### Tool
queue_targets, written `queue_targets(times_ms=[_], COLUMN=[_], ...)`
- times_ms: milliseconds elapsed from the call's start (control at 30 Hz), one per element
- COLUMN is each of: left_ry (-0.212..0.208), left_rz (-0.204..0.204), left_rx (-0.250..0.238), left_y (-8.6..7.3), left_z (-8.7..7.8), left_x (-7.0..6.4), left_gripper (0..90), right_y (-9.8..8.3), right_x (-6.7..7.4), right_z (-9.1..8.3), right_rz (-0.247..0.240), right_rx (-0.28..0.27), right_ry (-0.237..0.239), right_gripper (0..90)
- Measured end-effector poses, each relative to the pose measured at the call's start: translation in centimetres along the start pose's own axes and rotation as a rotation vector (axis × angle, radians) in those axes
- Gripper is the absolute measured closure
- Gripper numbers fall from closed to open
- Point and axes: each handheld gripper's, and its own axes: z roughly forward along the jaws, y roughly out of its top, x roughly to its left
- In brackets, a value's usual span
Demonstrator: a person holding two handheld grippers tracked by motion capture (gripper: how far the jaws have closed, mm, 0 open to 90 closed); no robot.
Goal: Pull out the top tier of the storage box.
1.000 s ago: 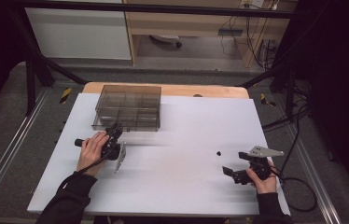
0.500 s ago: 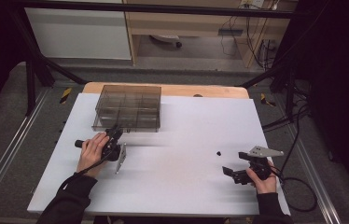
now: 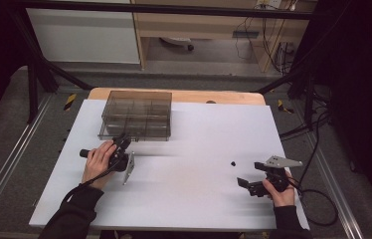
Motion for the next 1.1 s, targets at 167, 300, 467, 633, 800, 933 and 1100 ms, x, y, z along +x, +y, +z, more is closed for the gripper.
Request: queue_targets(times_ms=[167, 300, 467, 633, 800, 933, 1100], left_ry=[-0.028, -0.05, -0.072, -0.098, -0.141, -0.169, -0.187], left_rz=[-0.032, -0.089, -0.13, -0.161, -0.22, -0.263, -0.351], left_rx=[0.001, -0.004, 0.0, -0.003, -0.001, 0.001, 0.018], left_y=[-0.1, -0.3, -0.3, -0.1, 0.0, 0.1, -0.1], left_z=[0.1, 0.1, 0.0, -0.2, -0.2, -0.4, -0.9], left_x=[0.2, 0.4, 0.9, 1.2, 1.4, 1.6, 1.8], left_gripper=[56.8, 51.1, 43.9, 36.8, 28.2, 24.1, 21.9], right_y=[0.0, 0.0, 0.0, 0.0, 0.0, 0.1, 0.1], right_x=[0.0, 0.0, 0.0, 0.0, 0.0, 0.0, 0.0], right_z=[0.0, 0.0, 0.0, -0.1, -0.1, -0.1, -0.1], right_rz=[0.002, 0.002, 0.002, 0.004, 0.002, 0.002, 0.002], right_rx=[0.0, 0.0, 0.0, -0.001, -0.004, -0.005, -0.005], right_ry=[0.001, 0.001, 0.002, 0.002, 0.001, 0.002, 0.001], right_gripper=[0.7, 0.6, 0.7, 0.6, 0.7, 0.7, 0.6])
